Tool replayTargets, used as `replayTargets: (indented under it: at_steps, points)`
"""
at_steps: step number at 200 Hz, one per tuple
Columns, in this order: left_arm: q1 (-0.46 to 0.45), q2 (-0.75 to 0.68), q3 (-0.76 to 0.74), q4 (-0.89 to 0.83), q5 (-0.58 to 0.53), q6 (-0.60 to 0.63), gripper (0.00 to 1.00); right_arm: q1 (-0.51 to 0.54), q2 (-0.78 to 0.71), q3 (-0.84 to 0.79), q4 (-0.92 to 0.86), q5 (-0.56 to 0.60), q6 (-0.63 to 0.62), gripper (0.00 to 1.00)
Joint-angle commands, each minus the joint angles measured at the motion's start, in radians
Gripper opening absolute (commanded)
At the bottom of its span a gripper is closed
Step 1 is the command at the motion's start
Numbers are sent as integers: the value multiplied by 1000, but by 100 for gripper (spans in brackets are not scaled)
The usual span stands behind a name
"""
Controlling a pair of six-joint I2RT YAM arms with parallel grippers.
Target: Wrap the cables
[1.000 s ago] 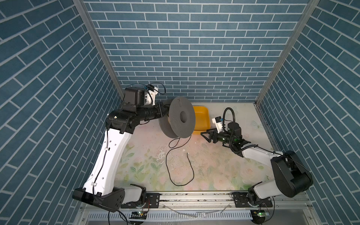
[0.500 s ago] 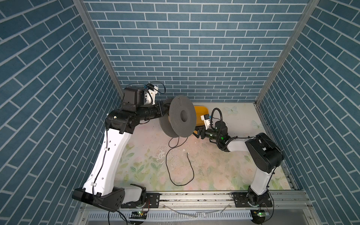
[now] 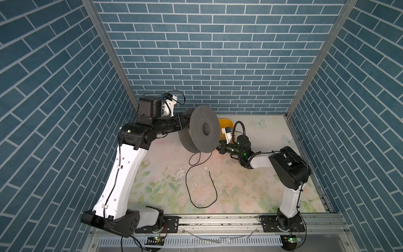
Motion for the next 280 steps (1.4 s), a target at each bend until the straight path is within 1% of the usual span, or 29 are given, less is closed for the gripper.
replayTargets:
  at_steps: [1,26,46,56,73,95,115,143,160,164,173,193,212,231,261,280]
  points:
    - [-4,-10,4,104,-19,-31,0,13,-47,-21,-26,22,-28,0]
    - [-4,-11,-41,149,-99,-52,0,35,-116,-76,-120,67,-86,0]
    - [-9,-22,-104,222,-140,-83,0,74,-189,-88,-298,123,-191,0]
    - [-13,-22,-123,238,-176,-89,0,103,-234,-92,-391,176,-246,0]
    - [-37,-20,-134,247,-269,-74,0,146,-301,-106,-493,260,-310,0]
    - [-77,-15,-149,254,-414,-38,0,188,-363,-102,-599,324,-358,0]
    - [-90,-9,-171,264,-489,-31,0,239,-403,-70,-714,388,-407,0]
    - [-128,5,-194,261,-654,11,0,311,-443,-13,-849,483,-464,0]
    - [-147,24,-195,248,-731,30,0,341,-470,9,-897,516,-477,0]
    - [-154,28,-197,246,-750,35,0,347,-478,14,-906,544,-481,0]
    - [-165,36,-201,240,-792,45,0,361,-495,24,-926,564,-489,0]
    - [-194,61,-196,219,-885,64,0,386,-528,50,-968,595,-506,0]
    - [-218,97,-179,191,-928,86,0,408,-545,87,-1000,626,-529,0]
    - [-250,136,-154,152,-1000,100,0,423,-544,125,-1003,647,-550,0]
    - [-284,176,-137,137,-1026,101,0,442,-500,222,-1027,665,-576,0]
    - [-306,211,-109,104,-1050,116,0,451,-475,272,-1036,705,-582,0]
